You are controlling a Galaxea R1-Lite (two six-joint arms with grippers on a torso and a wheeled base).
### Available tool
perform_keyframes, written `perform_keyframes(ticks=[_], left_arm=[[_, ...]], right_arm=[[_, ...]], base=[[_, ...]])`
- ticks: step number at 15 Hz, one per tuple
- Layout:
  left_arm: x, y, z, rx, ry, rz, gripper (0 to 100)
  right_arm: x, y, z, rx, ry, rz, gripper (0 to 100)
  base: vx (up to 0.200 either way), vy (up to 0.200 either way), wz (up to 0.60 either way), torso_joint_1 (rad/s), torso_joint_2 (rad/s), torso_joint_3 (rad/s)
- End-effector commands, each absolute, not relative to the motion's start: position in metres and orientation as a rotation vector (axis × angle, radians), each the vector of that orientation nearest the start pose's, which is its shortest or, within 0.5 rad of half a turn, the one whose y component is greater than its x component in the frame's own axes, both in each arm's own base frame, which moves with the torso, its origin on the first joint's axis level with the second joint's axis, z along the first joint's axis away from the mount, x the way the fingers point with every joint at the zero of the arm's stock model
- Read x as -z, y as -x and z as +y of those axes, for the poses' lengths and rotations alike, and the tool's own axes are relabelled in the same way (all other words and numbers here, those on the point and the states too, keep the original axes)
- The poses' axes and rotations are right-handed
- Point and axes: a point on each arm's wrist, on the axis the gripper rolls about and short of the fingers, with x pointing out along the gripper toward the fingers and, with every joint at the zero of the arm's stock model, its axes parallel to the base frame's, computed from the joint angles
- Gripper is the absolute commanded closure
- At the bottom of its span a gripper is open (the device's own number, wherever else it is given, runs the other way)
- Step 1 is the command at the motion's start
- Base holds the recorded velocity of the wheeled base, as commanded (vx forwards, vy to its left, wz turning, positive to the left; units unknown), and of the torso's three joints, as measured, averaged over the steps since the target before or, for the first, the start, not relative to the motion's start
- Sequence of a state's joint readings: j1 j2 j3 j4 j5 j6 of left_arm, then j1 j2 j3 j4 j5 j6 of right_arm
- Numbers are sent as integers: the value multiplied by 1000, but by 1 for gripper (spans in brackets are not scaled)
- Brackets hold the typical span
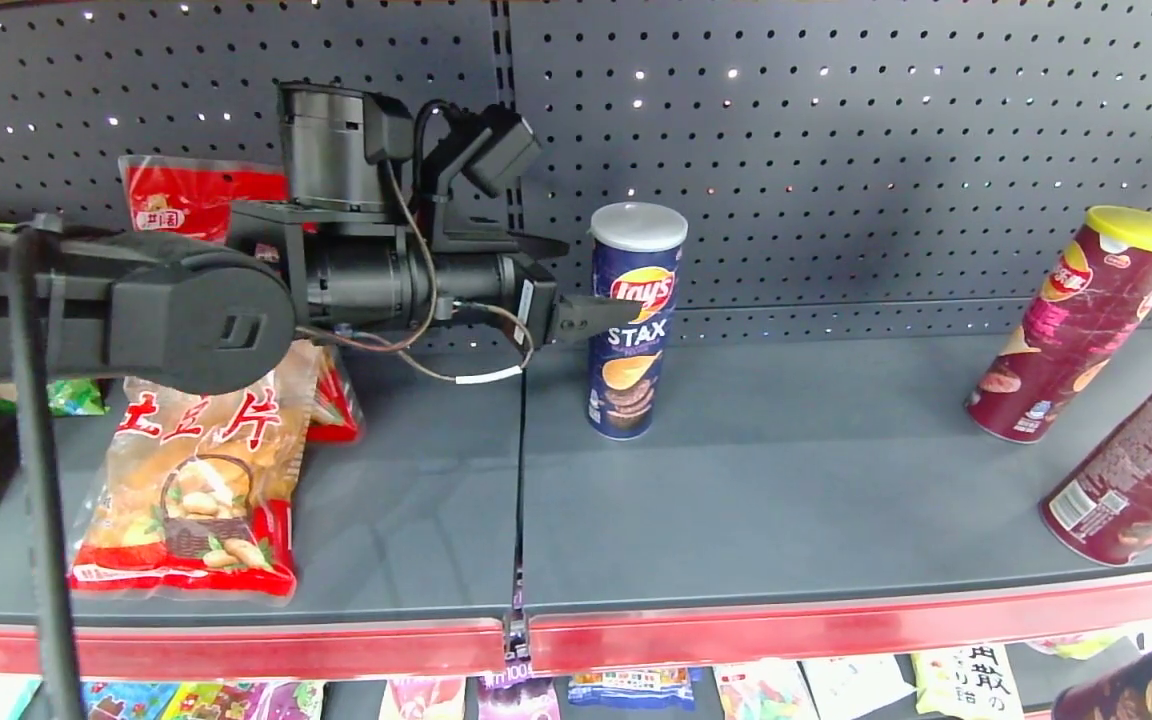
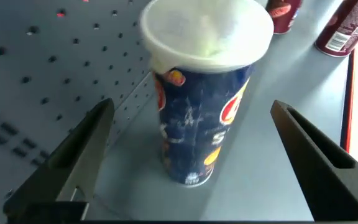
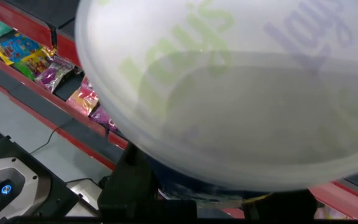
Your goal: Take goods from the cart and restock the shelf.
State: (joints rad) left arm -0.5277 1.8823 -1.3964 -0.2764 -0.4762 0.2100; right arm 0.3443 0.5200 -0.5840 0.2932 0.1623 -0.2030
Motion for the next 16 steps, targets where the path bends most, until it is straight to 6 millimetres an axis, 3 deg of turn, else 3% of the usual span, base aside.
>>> perform_keyframes(ticks=[1,9,10,14,16], left_arm=[[-242,-330,-211,1035,-199,125,0],[-231,-349,-228,1023,-203,126,0],[-231,-347,-231,1032,-204,125,100],[-230,-340,-239,1065,-198,131,100],[-233,-332,-234,1067,-197,139,100]], right_arm=[[-212,-7,6,-523,218,180,100],[-212,-8,6,-504,202,187,100],[-212,-7,6,-506,203,189,100],[-209,-8,6,-504,196,199,100],[-208,-8,6,-505,196,203,100]], base=[[0,0,0,0,0,0],[0,0,0,0,0,0],[0,0,0,0,0,0],[0,0,0,0,0,0],[0,0,0,0,0,0]])
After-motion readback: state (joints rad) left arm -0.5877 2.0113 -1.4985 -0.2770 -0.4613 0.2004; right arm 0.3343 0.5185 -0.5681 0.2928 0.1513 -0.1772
